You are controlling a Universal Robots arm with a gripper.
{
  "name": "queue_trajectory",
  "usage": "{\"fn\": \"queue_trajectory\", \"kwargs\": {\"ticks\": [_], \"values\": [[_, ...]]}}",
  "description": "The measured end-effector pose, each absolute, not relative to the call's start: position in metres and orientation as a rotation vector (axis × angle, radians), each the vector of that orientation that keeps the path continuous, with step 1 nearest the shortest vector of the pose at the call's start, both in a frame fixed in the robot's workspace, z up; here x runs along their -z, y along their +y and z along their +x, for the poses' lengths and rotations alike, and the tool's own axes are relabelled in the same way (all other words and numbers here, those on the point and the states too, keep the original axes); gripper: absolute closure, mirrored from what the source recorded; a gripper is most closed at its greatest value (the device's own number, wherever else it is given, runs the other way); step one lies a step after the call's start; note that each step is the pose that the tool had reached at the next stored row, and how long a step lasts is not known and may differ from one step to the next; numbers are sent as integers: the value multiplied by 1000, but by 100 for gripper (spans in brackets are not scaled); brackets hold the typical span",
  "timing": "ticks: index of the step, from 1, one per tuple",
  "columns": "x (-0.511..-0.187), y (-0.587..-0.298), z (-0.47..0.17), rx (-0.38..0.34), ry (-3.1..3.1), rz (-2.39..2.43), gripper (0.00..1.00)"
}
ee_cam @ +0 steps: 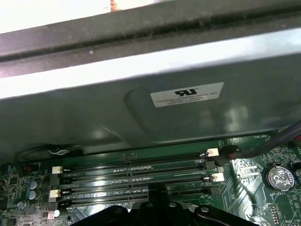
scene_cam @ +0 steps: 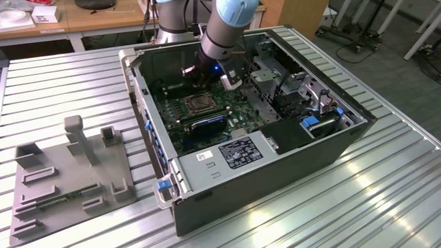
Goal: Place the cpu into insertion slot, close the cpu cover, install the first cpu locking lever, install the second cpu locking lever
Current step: 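Install the first cpu locking lever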
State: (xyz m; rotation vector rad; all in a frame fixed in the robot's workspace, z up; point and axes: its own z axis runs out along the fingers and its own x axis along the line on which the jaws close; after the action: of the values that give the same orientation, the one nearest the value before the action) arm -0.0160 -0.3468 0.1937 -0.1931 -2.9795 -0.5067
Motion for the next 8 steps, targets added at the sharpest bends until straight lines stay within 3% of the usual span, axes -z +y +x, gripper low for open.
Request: {"fn": "queue_trajectory", "kwargs": {"ticks": [8], "values": [[-191, -347, -15, 505, -2980, -193, 89]]}}
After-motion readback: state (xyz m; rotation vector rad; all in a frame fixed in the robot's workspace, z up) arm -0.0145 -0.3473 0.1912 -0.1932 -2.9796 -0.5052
